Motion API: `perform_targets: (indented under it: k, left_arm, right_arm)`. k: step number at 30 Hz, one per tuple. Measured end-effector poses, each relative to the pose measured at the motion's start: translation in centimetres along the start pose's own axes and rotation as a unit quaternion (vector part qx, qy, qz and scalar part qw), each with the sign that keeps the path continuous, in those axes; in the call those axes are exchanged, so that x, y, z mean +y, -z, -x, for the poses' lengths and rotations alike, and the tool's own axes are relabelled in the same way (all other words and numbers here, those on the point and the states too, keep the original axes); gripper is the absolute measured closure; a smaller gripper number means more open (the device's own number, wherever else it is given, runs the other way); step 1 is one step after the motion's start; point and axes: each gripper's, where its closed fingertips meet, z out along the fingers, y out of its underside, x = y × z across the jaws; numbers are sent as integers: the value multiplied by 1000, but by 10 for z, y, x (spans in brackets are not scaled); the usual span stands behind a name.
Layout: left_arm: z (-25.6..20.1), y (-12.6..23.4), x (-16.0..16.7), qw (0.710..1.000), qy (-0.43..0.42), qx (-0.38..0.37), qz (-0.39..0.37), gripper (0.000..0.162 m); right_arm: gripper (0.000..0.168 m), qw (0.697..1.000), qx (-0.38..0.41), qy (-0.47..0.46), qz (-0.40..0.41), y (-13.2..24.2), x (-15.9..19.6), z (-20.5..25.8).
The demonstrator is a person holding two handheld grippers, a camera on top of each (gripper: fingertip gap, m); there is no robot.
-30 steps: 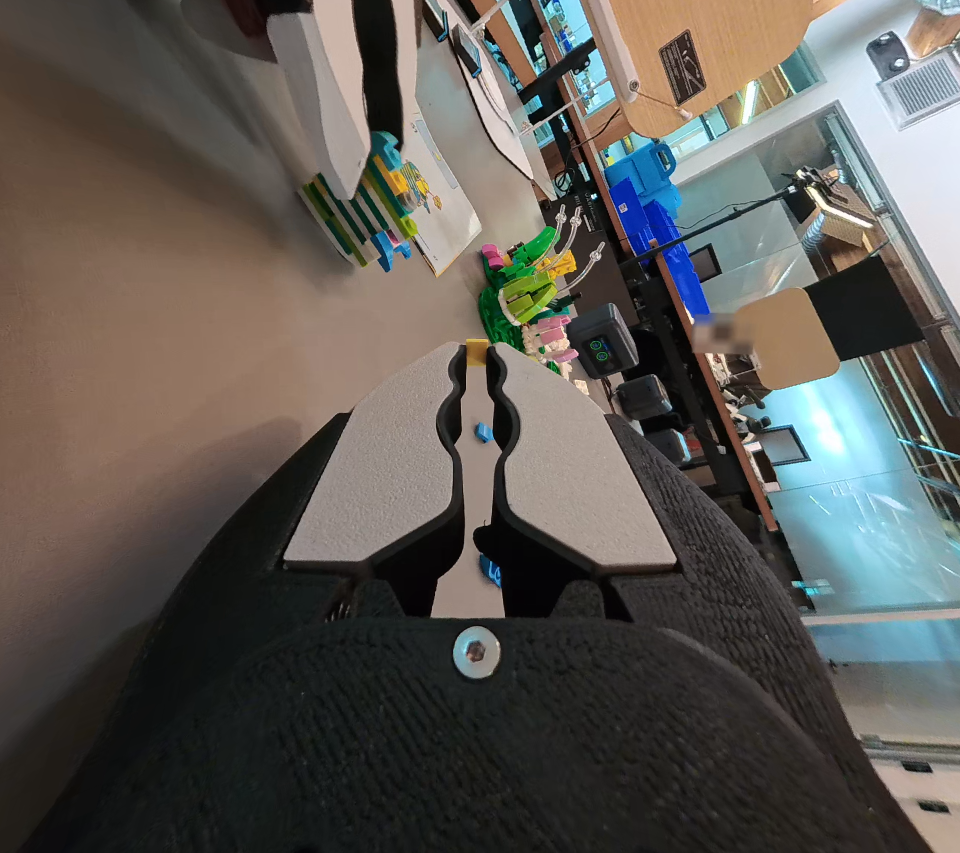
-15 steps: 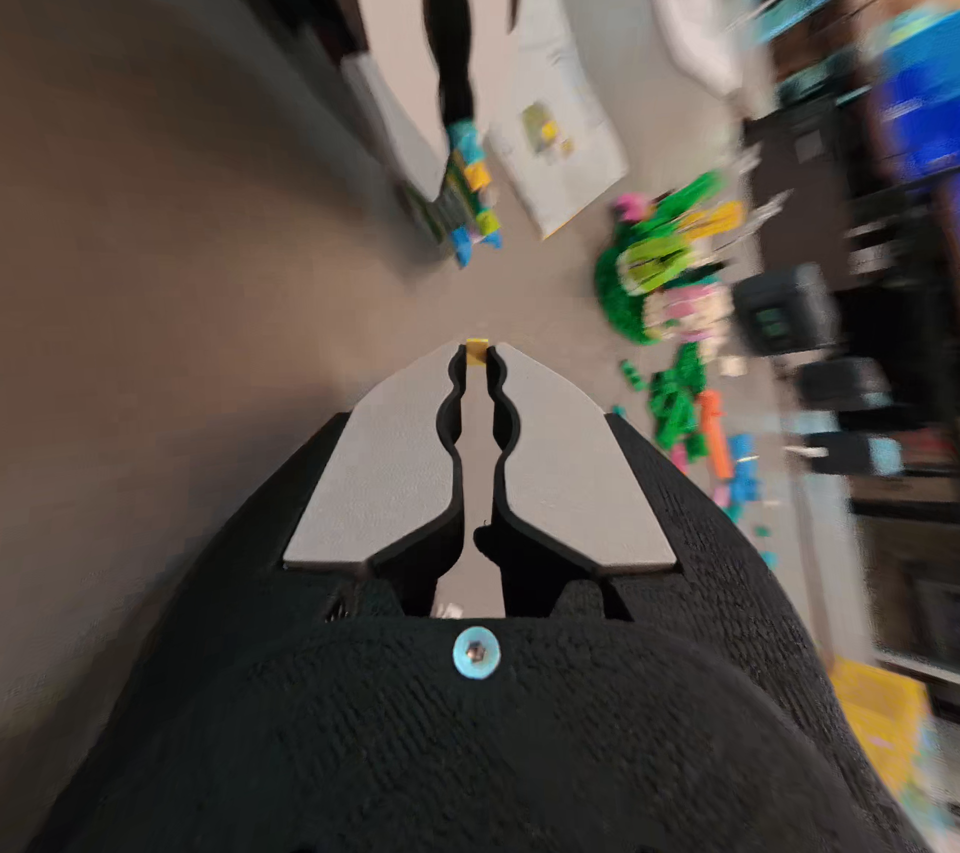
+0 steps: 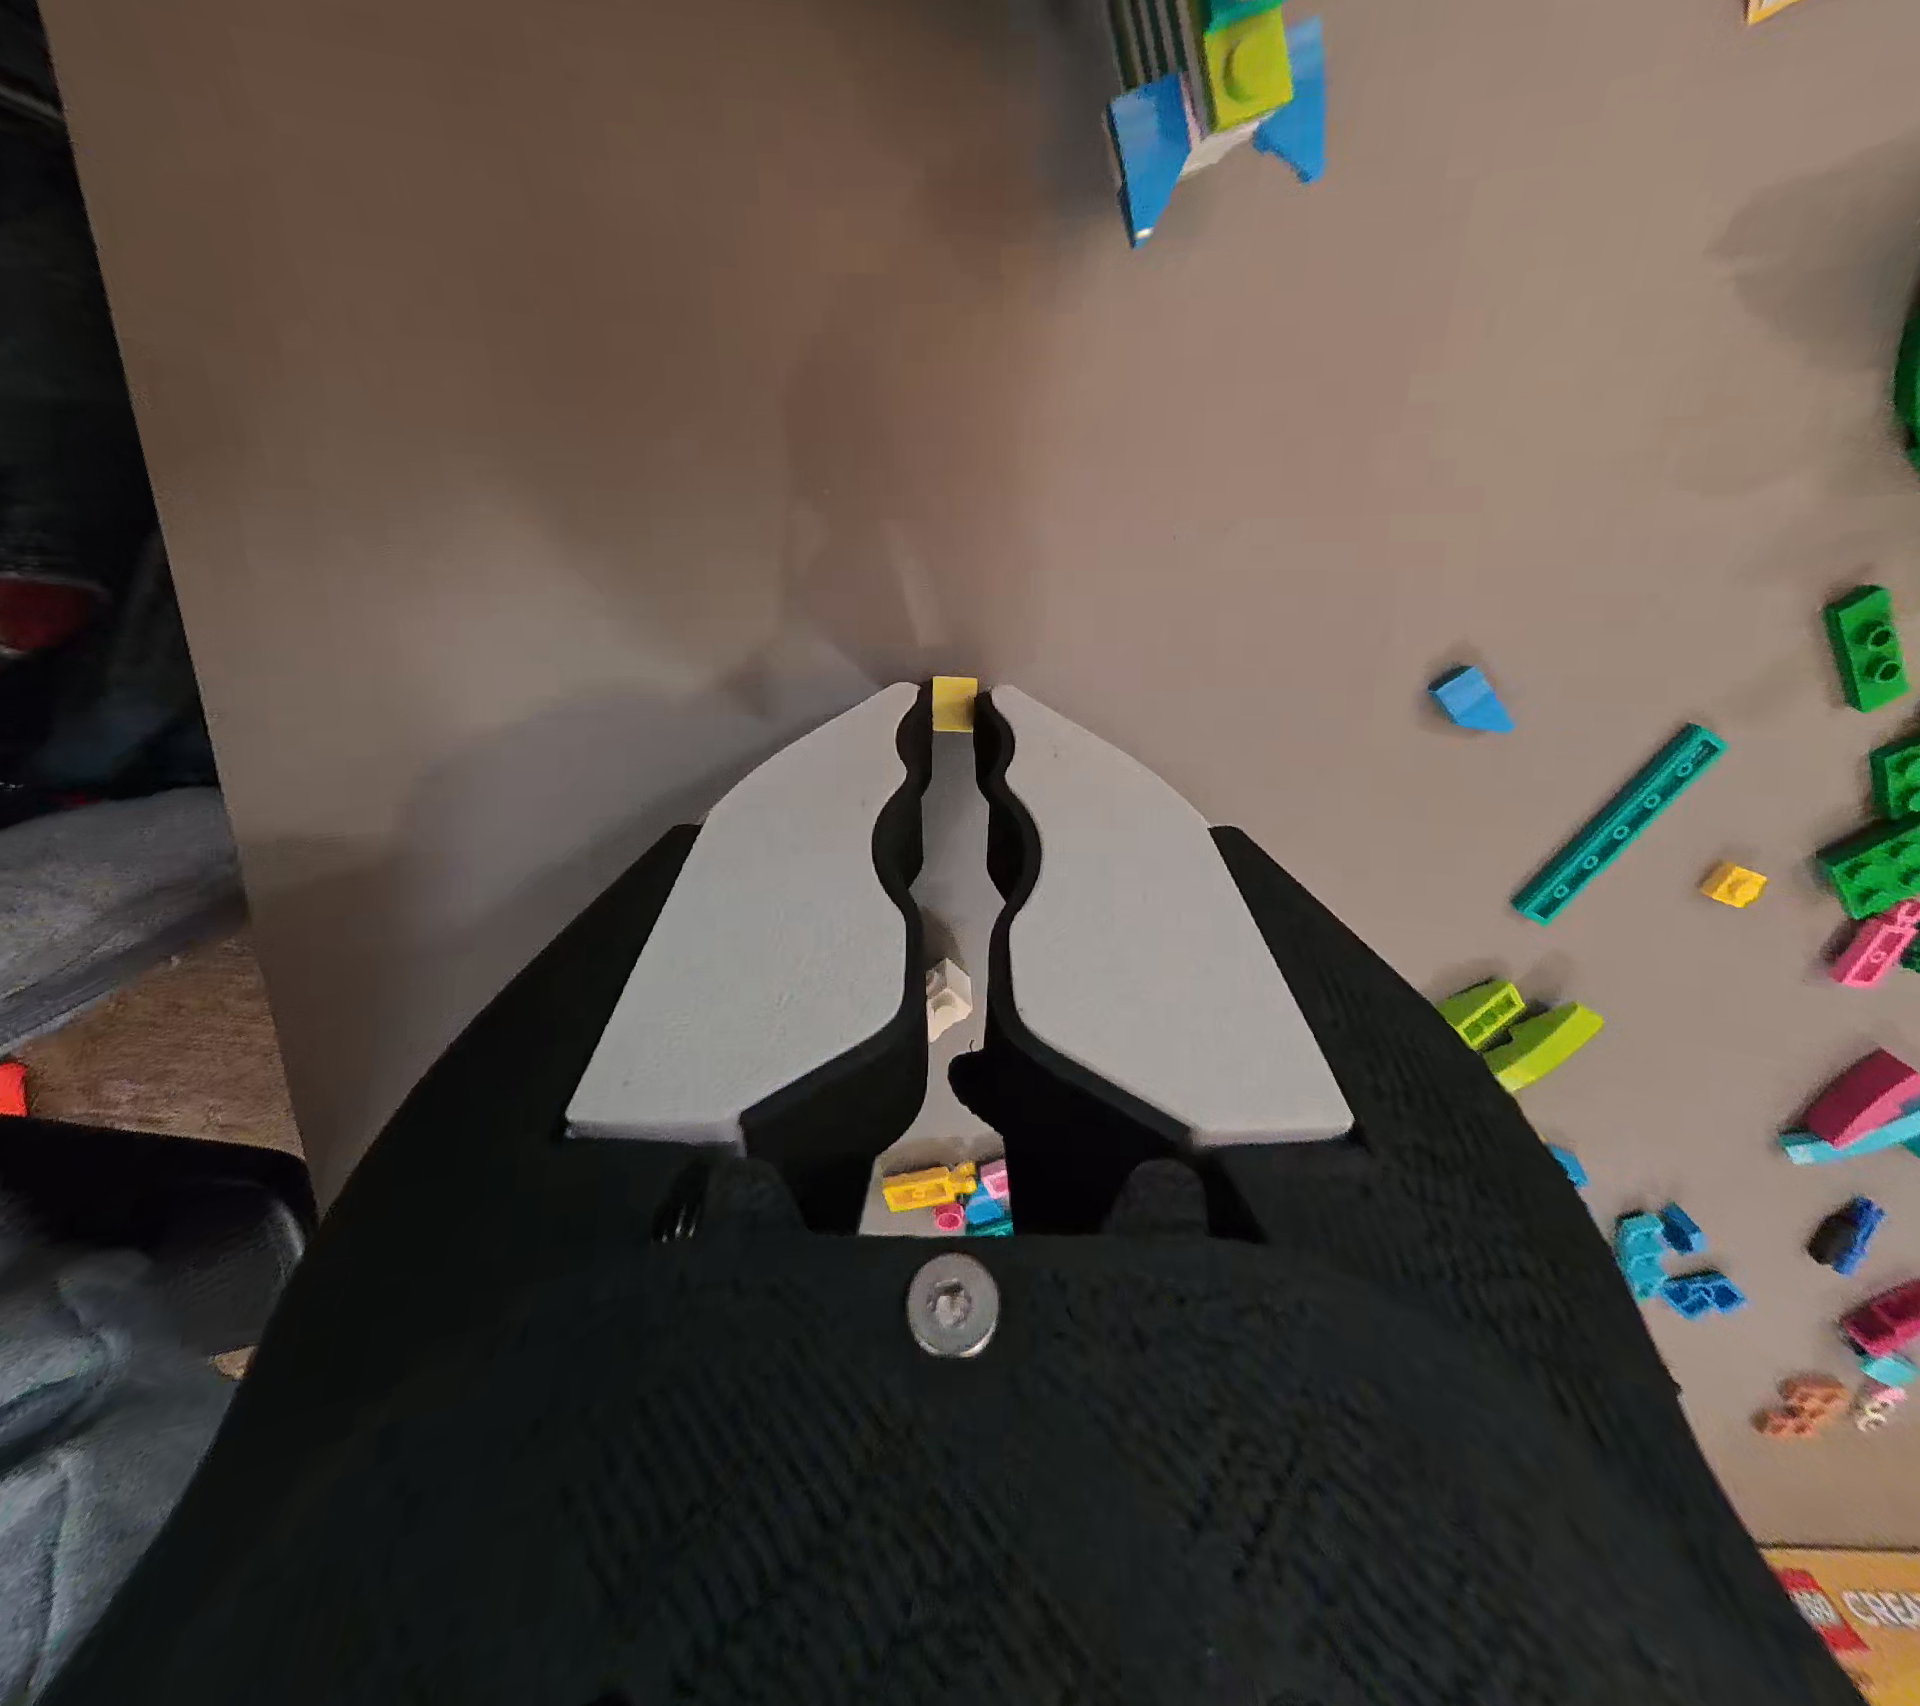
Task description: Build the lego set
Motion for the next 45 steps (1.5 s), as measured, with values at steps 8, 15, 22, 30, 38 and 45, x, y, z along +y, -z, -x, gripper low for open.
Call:
perform_targets:
  k: [8,15,22,30,38,45]
  left_arm:
    - [-4,-3,-2,1000,-16,3,-1,154]
    - [-6,-4,-3,1000,-22,10,-2,154]
    - [-7,-4,-3,1000,-29,7,-2,154]
    - [-7,-4,-3,1000,-27,9,-2,154]
    - [-11,-6,-7,998,-65,-3,-1,154]
    - [-16,-8,-21,995,-94,-27,-25,154]
  right_arm:
    - [145,988,51,-96,-111,52,28,-17]
    - [140,982,29,-147,-117,42,58,2]
    - [143,974,32,-207,-88,15,67,3]
    - [158,972,43,-190,-131,23,54,-4]
    - [158,971,118,-60,-200,50,-5,-17]
    - [158,960,159,48,-224,72,-55,-25]
